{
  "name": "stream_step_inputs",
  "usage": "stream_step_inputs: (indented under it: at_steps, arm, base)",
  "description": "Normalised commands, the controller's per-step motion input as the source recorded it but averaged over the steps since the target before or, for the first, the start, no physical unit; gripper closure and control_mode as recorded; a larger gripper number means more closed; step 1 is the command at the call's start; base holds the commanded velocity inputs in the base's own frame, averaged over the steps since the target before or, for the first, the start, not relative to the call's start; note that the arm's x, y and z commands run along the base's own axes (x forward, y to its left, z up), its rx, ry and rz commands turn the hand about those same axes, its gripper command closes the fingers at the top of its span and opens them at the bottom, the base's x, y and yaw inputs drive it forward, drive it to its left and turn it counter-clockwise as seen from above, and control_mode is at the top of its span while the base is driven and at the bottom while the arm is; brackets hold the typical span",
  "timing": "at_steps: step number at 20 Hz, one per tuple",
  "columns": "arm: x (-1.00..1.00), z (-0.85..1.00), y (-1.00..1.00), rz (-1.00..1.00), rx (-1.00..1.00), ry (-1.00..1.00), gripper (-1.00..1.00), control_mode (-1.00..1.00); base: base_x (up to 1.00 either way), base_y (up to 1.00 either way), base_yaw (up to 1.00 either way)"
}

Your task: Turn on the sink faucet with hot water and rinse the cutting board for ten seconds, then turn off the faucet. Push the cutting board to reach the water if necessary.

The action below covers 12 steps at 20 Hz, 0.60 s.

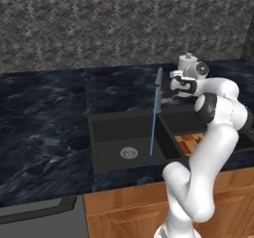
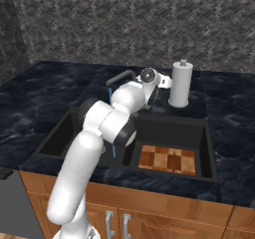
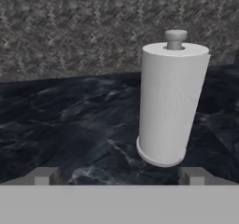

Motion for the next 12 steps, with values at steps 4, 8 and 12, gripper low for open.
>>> stream_step_inputs:
  at_steps: [4,8,12]
  arm:
    - [-0.09,0.77,0.0,0.0,0.0,0.19,-1.0,-1.0]
    - [-0.26,0.66,0.0,0.0,0.0,0.21,-1.0,-1.0]
    - [-0.39,0.53,0.0,0.0,0.0,0.18,-1.0,-1.0]
  base:
    - [0.0,0.0,0.0]
    - [0.0,0.0,0.0]
    - [0.0,0.0,0.0]
